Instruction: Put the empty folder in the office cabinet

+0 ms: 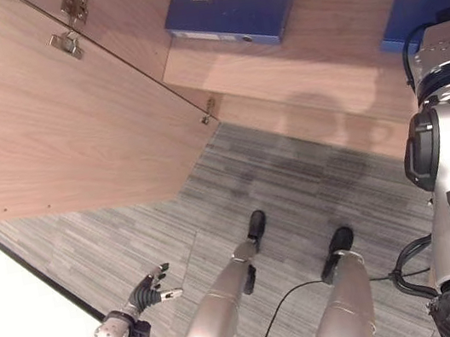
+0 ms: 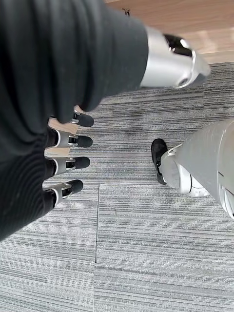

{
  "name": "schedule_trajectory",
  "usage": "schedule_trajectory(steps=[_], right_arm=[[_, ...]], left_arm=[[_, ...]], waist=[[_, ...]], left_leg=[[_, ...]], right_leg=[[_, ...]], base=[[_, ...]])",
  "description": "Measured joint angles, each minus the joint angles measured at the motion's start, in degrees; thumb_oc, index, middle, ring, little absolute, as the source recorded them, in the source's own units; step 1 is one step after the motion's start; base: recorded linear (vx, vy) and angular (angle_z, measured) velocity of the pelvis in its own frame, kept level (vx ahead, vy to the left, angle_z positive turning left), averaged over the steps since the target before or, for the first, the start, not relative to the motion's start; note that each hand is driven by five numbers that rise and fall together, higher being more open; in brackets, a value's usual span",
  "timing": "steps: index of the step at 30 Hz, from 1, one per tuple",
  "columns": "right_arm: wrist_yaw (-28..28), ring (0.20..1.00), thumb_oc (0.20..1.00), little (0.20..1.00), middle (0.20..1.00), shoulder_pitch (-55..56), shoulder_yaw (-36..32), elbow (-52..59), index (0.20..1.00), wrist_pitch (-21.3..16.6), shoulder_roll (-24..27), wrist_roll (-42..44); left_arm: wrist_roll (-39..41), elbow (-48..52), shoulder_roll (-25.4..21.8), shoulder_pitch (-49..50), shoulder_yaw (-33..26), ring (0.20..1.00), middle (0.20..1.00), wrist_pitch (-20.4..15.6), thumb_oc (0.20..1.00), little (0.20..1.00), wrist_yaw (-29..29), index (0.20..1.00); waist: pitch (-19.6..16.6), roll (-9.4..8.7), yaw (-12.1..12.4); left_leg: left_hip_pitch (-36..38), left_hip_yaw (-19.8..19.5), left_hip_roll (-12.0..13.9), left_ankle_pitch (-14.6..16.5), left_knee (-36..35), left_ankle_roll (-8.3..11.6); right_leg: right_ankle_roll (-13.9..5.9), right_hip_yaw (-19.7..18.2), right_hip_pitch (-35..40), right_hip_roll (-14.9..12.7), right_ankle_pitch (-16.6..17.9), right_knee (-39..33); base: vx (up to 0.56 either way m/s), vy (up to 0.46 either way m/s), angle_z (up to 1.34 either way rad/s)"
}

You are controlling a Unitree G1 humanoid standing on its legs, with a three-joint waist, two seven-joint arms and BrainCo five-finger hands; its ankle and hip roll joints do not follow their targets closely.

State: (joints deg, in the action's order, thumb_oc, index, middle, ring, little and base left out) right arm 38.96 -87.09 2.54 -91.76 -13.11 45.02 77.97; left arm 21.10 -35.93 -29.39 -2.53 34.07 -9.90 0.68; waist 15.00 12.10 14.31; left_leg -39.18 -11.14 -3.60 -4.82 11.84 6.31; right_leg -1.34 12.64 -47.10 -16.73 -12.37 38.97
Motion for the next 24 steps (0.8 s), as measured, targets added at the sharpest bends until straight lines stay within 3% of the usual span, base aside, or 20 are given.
schedule_trajectory(steps=[14, 19, 24], right_arm=[[-1.8, 1.000, 1.000, 1.000, 1.000, 5.9, -0.1, 1.4, 1.000, 0.2, -1.7, -1.0], [-4.5, 1.000, 1.000, 1.000, 1.000, 5.9, 6.2, 4.2, 1.000, 4.0, -1.0, -5.5], [-4.8, 1.000, 1.000, 1.000, 1.000, 5.6, 7.4, 4.0, 1.000, 6.4, -0.2, -8.1]], left_arm=[[0.5, -0.5, 0.2, -1.5, -0.7, 1.000, 1.000, 0.0, 1.000, 1.000, 0.0, 1.000], [1.0, -0.5, 0.2, -1.3, -1.2, 1.000, 1.000, 0.0, 1.000, 1.000, -0.1, 1.000], [1.1, -0.2, 0.1, -1.2, -2.8, 1.000, 1.000, -0.5, 1.000, 1.000, -0.5, 1.000]], waist=[[2.2, 0.74, -0.9], [2.3, 0.83, -0.9], [2.5, 0.84, -1.2]], left_leg=[[0.6, -0.2, 0.4, 0.0, 0.2, 0.01], [0.6, -0.2, 0.7, -0.1, 0.1, 0.13], [1.2, -0.1, 0.9, -1.3, -2.0, 0.11]], right_leg=[[-0.21, 0.5, 1.4, 0.4, 0.5, -1.2], [-0.17, 0.6, 1.3, 0.5, 0.5, -1.1], [-0.06, 0.6, 1.1, 0.5, 1.0, -1.6]], base=[[-0.02, 0.006, -0.01], [0.00, 0.000, 0.00], [0.04, -0.017, 0.00]])
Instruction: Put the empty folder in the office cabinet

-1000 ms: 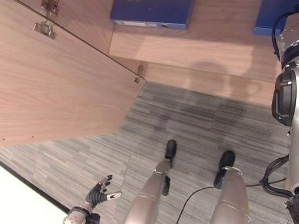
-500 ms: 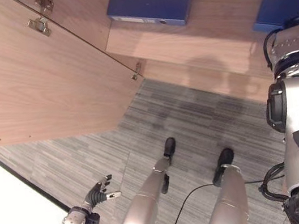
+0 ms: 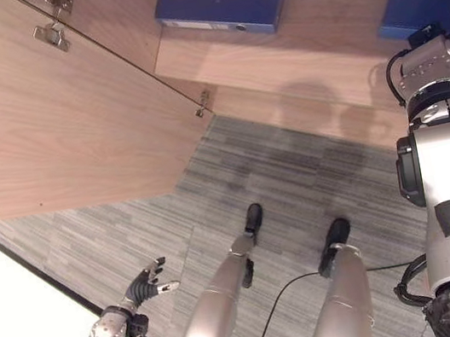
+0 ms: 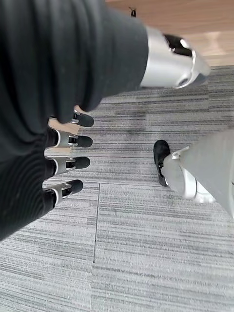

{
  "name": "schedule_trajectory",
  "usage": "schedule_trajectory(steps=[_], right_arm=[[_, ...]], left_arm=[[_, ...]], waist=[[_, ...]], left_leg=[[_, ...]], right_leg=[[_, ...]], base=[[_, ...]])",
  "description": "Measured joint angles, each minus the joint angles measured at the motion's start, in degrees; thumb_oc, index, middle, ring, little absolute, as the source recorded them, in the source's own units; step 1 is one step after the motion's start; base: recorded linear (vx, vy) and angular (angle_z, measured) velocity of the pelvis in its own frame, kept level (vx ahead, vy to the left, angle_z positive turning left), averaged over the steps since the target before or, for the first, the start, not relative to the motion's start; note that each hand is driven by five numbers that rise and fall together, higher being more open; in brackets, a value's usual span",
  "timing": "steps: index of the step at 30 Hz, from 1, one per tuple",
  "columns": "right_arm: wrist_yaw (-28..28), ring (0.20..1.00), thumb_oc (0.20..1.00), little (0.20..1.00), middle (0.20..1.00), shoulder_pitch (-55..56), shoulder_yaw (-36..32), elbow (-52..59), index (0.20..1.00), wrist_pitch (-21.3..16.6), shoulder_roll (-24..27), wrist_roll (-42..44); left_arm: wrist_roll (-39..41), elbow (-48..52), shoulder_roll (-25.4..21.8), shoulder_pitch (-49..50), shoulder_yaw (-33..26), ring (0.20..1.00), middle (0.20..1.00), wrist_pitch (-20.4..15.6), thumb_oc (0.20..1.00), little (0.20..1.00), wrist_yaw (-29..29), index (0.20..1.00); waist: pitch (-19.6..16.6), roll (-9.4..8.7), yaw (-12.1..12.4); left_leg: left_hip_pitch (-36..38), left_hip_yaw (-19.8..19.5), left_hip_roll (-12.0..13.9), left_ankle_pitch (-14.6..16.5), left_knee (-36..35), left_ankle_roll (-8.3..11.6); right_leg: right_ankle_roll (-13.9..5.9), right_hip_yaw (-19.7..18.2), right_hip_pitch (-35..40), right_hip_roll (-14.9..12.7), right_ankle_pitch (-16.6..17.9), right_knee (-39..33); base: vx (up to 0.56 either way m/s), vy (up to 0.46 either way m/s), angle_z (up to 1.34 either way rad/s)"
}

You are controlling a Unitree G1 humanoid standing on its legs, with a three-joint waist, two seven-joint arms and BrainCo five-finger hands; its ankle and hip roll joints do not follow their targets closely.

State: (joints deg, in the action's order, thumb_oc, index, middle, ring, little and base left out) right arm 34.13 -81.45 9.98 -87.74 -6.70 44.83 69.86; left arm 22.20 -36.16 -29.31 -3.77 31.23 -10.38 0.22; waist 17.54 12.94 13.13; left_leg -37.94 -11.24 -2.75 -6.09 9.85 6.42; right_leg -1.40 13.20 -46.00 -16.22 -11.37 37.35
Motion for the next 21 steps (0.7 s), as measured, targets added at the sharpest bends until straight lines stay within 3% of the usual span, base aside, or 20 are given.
schedule_trajectory(steps=[5, 7, 8, 10, 11, 12, 17, 21], right_arm=[[-1.7, 1.000, 1.000, 1.000, 1.000, -0.1, 2.7, -0.3, 1.000, 1.5, 2.3, -3.5], [-2.9, 1.000, 1.000, 1.000, 1.000, -0.1, 3.0, -0.3, 1.000, 1.9, 3.3, -3.6], [-3.1, 1.000, 1.000, 1.000, 1.000, -0.1, 3.0, -0.2, 1.000, 1.9, 3.3, -3.6], [-3.2, 1.000, 1.000, 1.000, 1.000, -0.1, 2.3, -0.1, 1.000, 1.9, 3.8, -3.5], [-3.5, 1.000, 1.000, 1.000, 1.000, -0.1, 2.2, -0.7, 1.000, 1.9, 4.3, -3.5], [-3.5, 1.000, 1.000, 1.000, 1.000, 0.0, 2.0, -1.2, 1.000, 1.9, 4.4, -3.5], [-9.2, 1.000, 1.000, 1.000, 1.000, 0.6, -1.1, 5.2, 1.000, -4.3, 5.2, -3.5], [-11.2, 1.000, 1.000, 1.000, 1.000, 9.7, -4.4, 12.2, 1.000, -7.3, 1.7, -2.4]], left_arm=[[0.0, 0.3, -0.1, -0.2, 0.2, 1.000, 1.000, -1.0, 1.000, 1.000, -1.4, 1.000], [0.0, 0.4, -0.1, -0.4, 0.1, 1.000, 1.000, -1.1, 1.000, 1.000, -2.1, 1.000], [0.0, 0.4, -0.2, -0.4, 0.1, 1.000, 1.000, -1.1, 1.000, 1.000, -2.2, 1.000], [0.1, 0.4, -0.2, -0.5, -0.1, 1.000, 1.000, -1.1, 1.000, 1.000, -2.6, 1.000], [0.7, 0.5, -0.4, -0.8, 0.0, 1.000, 1.000, -1.1, 1.000, 1.000, -3.4, 1.000], [1.3, 0.4, -0.3, -0.8, -0.3, 1.000, 1.000, -1.3, 1.000, 1.000, -3.6, 1.000], [1.7, 0.4, -0.4, -1.0, -2.2, 1.000, 1.000, -1.4, 1.000, 1.000, -3.6, 1.000], [2.3, 0.3, -0.3, -0.8, -2.4, 1.000, 1.000, -1.3, 1.000, 1.000, -3.6, 1.000]], waist=[[1.6, 0.53, -0.3], [1.8, 0.67, -0.2], [1.8, 0.68, -0.3], [1.8, 0.69, -0.3], [1.8, 0.70, -0.5], [1.8, 0.67, -0.4], [2.4, 0.83, -0.7], [2.9, 0.17, -1.2]], left_leg=[[0.3, 0.1, -0.1, -0.4, -1.4, -0.44], [0.2, 0.1, 0.0, -1.5, -2.0, -0.18], [0.4, 0.0, 0.0, -0.9, -2.4, -0.62], [0.5, 0.3, 0.0, -1.9, -3.0, -0.21], [1.0, 0.3, 0.0, -1.4, -3.1, -0.60], [1.1, 0.0, -0.1, -1.7, -2.9, -0.18], [1.9, 0.1, 0.6, -1.7, -2.3, -0.21], [3.4, -0.2, 1.2, -1.6, -2.3, -0.22]], right_leg=[[-0.90, -0.2, -0.3, -0.2, -0.1, 0.1], [-0.26, -0.2, -0.5, 0.1, 0.8, -0.5], [-1.25, -0.3, -0.4, 0.0, 0.0, -0.6], [-0.24, -0.5, -0.5, 0.1, 1.2, -1.0], [-1.45, -0.2, -0.1, -0.1, 0.2, -0.7], [-0.32, -0.6, 0.5, 0.1, 1.2, -1.3], [-0.57, -0.4, 1.8, 1.2, 1.6, -2.2], [-0.78, 0.0, 3.8, 1.9, 1.5, -3.2]], base=[[-0.02, 0.009, 0.00], [0.05, -0.016, -0.02], [0.00, 0.000, 0.00], [-0.07, 0.007, -0.01], [-0.03, -0.009, 0.04], [-0.14, 0.038, -0.01], [-0.04, -0.002, -0.03], [-0.01, 0.002, 0.00]])
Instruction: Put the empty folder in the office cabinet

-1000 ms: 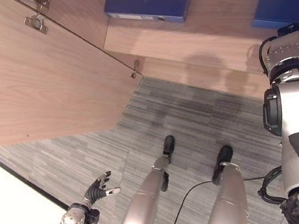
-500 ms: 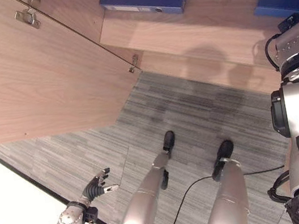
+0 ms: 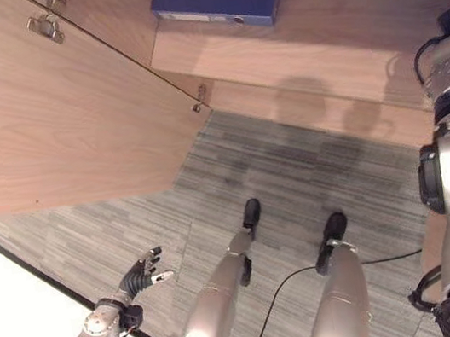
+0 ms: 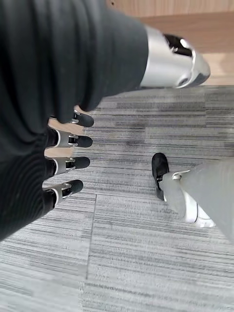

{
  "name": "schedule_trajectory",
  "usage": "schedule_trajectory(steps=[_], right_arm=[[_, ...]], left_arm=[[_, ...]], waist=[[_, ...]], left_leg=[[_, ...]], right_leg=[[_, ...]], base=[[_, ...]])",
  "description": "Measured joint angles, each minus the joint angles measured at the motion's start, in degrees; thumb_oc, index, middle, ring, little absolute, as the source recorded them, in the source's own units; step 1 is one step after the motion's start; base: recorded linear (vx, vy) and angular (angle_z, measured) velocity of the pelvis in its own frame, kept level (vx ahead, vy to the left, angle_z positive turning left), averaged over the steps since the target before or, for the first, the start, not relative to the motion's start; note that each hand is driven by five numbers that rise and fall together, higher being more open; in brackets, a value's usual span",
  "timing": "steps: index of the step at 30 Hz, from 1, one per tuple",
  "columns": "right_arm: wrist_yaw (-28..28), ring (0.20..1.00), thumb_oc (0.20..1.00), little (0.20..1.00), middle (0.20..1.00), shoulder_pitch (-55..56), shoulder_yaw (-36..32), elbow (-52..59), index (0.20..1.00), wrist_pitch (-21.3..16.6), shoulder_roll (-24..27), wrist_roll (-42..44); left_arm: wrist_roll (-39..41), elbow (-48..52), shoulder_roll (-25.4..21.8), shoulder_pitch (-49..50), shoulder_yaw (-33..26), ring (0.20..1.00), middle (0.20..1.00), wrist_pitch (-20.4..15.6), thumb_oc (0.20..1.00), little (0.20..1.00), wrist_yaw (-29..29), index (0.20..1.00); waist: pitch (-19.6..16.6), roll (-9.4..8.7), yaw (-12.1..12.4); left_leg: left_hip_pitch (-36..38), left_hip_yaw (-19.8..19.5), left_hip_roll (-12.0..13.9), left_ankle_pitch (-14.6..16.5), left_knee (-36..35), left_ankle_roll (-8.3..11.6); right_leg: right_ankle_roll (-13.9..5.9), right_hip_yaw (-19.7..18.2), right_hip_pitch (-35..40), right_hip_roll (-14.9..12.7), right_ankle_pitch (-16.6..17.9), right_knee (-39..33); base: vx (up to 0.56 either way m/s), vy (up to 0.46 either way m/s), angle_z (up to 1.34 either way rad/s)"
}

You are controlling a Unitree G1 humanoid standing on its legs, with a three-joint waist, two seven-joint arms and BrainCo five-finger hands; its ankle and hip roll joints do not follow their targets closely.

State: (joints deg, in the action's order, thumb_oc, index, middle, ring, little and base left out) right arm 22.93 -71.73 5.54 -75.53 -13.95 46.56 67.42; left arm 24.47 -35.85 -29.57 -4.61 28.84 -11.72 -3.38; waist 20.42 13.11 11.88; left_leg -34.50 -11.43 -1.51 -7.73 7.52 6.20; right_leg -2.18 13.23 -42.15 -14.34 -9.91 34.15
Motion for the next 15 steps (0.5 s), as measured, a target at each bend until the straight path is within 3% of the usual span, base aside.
schedule_trajectory(steps=[4, 8, 9, 15], right_arm=[[-2.0, 1.000, 1.000, 1.000, 1.000, 13.1, -8.3, 10.4, 1.000, -3.5, -10.4, 1.3], [-4.1, 1.000, 1.000, 1.000, 1.000, 24.3, -8.6, 18.3, 1.000, -6.7, -17.8, 0.9], [-4.8, 1.000, 1.000, 1.000, 1.000, 28.2, -9.5, 20.7, 1.000, -7.8, -20.8, 0.5], [-6.3, 1.000, 1.000, 1.000, 1.000, 33.2, -10.5, 21.6, 1.000, -8.3, -25.8, -1.2]], left_arm=[[0.1, -0.3, 0.7, 0.2, -3.1, 1.000, 1.000, 0.1, 1.000, 1.000, 0.0, 1.000], [0.9, -2.5, 2.5, 0.2, -6.6, 1.000, 1.000, -0.1, 1.000, 1.000, 0.0, 1.000], [1.3, -3.8, 2.6, 0.3, -6.7, 1.000, 1.000, -0.2, 1.000, 1.000, 0.0, 1.000], [1.5, -5.9, 2.9, 0.9, -9.8, 1.000, 1.000, -0.4, 1.000, 1.000, -0.1, 1.000]], waist=[[0.6, -0.91, -1.1], [1.2, -1.73, -2.3], [1.8, -2.68, -3.1], [2.4, -3.77, -4.5]], left_leg=[[0.2, 0.2, 0.9, 0.1, 0.0, 0.14], [2.1, 0.4, 1.4, 0.5, -0.1, 0.00], [3.3, 0.8, 1.7, 0.7, -0.3, -0.21], [3.9, 2.2, 1.9, 0.9, -0.1, -0.50]], right_leg=[[0.30, 0.0, 0.7, 1.1, 0.6, -1.3], [0.36, 0.1, 3.2, 1.6, 1.3, -3.2], [0.01, 0.1, 4.7, 2.0, 1.5, -4.3], [-0.47, -1.0, 5.9, 2.5, 3.8, -6.9]], base=[[-0.03, 0.001, -0.09], [-0.03, 0.021, -0.07], [-0.05, 0.060, -0.12], [-0.04, 0.047, -0.14]])
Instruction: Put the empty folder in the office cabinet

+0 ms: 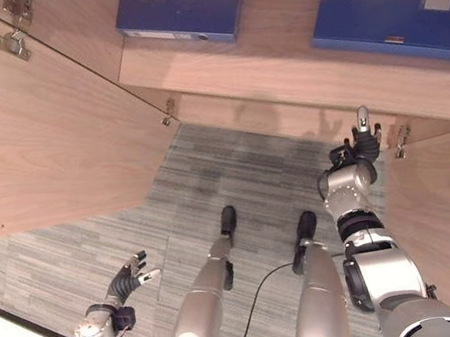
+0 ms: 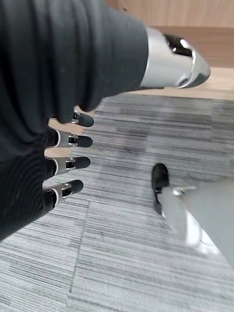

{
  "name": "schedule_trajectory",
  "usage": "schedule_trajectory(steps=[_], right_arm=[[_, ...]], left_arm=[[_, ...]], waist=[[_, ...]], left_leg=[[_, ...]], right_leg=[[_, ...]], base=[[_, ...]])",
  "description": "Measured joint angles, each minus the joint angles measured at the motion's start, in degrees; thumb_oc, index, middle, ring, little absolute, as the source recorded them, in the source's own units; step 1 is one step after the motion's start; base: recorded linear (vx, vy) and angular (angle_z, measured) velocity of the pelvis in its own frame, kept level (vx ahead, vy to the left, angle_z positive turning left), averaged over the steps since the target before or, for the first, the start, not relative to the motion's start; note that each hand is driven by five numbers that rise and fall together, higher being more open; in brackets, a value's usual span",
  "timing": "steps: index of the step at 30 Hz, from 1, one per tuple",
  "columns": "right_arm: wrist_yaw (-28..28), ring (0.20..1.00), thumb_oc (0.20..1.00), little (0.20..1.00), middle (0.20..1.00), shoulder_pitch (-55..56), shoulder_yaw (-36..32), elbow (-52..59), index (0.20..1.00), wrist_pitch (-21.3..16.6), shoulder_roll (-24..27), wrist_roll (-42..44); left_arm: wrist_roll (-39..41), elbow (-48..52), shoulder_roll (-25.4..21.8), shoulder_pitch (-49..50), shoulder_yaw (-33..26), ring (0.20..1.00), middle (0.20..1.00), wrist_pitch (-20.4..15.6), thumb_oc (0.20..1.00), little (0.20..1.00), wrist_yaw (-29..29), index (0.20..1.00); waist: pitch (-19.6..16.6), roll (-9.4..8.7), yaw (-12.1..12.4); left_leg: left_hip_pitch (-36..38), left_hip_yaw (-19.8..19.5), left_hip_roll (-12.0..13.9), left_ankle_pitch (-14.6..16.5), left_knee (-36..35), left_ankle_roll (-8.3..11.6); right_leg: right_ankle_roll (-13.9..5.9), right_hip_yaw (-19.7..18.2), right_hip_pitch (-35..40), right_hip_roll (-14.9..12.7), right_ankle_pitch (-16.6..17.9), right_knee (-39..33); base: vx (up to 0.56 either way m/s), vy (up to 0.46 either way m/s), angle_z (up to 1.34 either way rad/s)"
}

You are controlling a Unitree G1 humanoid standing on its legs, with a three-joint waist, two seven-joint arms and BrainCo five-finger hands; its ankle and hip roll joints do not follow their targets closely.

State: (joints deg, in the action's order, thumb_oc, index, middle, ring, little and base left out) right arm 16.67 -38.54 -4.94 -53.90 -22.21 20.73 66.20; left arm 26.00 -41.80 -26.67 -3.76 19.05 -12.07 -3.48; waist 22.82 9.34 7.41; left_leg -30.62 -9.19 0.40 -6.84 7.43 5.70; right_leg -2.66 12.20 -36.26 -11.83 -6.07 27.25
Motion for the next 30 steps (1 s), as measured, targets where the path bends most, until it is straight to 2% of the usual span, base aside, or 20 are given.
schedule_trajectory(steps=[11, 13, 14, 15, 18, 24, 30], right_arm=[[-1.0, 1.000, 1.000, 1.000, 1.000, 0.9, 0.0, -3.0, 1.000, 0.8, -1.1, -0.1], [-1.0, 1.000, 1.000, 1.000, 1.000, 1.5, 0.7, -3.0, 1.000, 1.6, -0.7, -2.4], [-1.0, 0.636, 0.636, 0.636, 0.636, 1.7, 0.9, -2.9, 0.636, 1.7, -0.6, -2.9], [-0.8, 0.200, 0.200, 0.200, 0.200, 1.9, 1.2, -2.9, 0.200, 1.8, -0.4, -5.0], [0.0, 0.200, 0.200, 0.200, 0.200, 3.3, 3.4, -1.7, 0.200, 2.8, 1.5, -12.3], [5.7, 0.200, 0.200, 0.200, 0.200, 7.2, 6.0, 6.2, 0.200, 5.2, 7.2, -34.5], [8.7, 0.200, 0.200, 0.200, 0.200, 8.5, 6.5, 12.2, 0.200, 5.7, 8.7, -46.1]], left_arm=[[0.0, -3.1, 0.3, 0.2, -1.2, 1.000, 1.000, -1.3, 1.000, 1.000, 0.4, 1.000], [0.0, -3.1, 0.6, 0.5, -1.3, 1.000, 1.000, -1.4, 1.000, 1.000, 0.4, 1.000], [0.0, -3.1, 0.8, 0.6, -1.3, 1.000, 1.000, -1.5, 1.000, 1.000, 0.4, 1.000], [-0.2, -3.2, 1.1, 0.6, -1.3, 1.000, 1.000, -1.6, 1.000, 1.000, 0.4, 1.000], [-0.6, -3.3, 2.4, 0.8, -1.4, 1.000, 1.000, -1.6, 1.000, 1.000, 0.4, 1.000], [-3.0, -5.4, 4.2, 1.8, -2.9, 1.000, 1.000, -1.8, 1.000, 1.000, 0.4, 1.000], [-5.1, -6.6, 4.3, 2.1, -3.6, 1.000, 1.000, -1.9, 1.000, 1.000, 0.3, 1.000]], waist=[[0.0, 0.01, -0.3], [0.0, 0.01, -0.6], [0.0, 0.02, -0.6], [0.0, 0.02, -0.6], [0.0, 0.01, -0.6], [-0.1, -0.23, -0.7], [-1.2, -1.90, -1.0]], left_leg=[[2.9, 1.8, 0.4, 0.3, -0.3, -0.50], [3.7, 2.2, 0.6, 0.5, -0.5, -0.66], [3.9, 2.3, 0.6, 0.5, -0.6, -0.69], [4.1, 2.4, 0.7, 0.5, -0.6, -0.70], [4.5, 2.3, 0.9, 0.5, -1.0, -0.73], [7.6, 2.4, 1.0, 0.8, -2.5, -1.21], [9.3, 2.2, 1.0, 0.6, -3.8, -1.16]], right_leg=[[-0.53, -1.5, 2.9, 0.8, 1.4, -2.9], [-0.66, -1.8, 3.9, 1.1, 1.8, -3.6], [-0.82, -1.9, 4.1, 1.1, 1.9, -3.9], [-0.84, -1.9, 4.4, 1.2, 2.0, -4.1], [-0.73, -1.8, 5.0, 1.5, 2.4, -5.0], [-1.31, -1.4, 8.8, 1.6, 3.1, -7.8], [-1.21, -0.5, 11.5, 1.7, 4.2, -10.7]], base=[[-0.03, 0.043, -0.09], [-0.02, 0.022, -0.13], [-0.01, 0.010, -0.06], [0.01, 0.010, -0.04], [0.01, 0.004, -0.01], [0.03, 0.002, 0.00], [0.03, 0.003, 0.02]])
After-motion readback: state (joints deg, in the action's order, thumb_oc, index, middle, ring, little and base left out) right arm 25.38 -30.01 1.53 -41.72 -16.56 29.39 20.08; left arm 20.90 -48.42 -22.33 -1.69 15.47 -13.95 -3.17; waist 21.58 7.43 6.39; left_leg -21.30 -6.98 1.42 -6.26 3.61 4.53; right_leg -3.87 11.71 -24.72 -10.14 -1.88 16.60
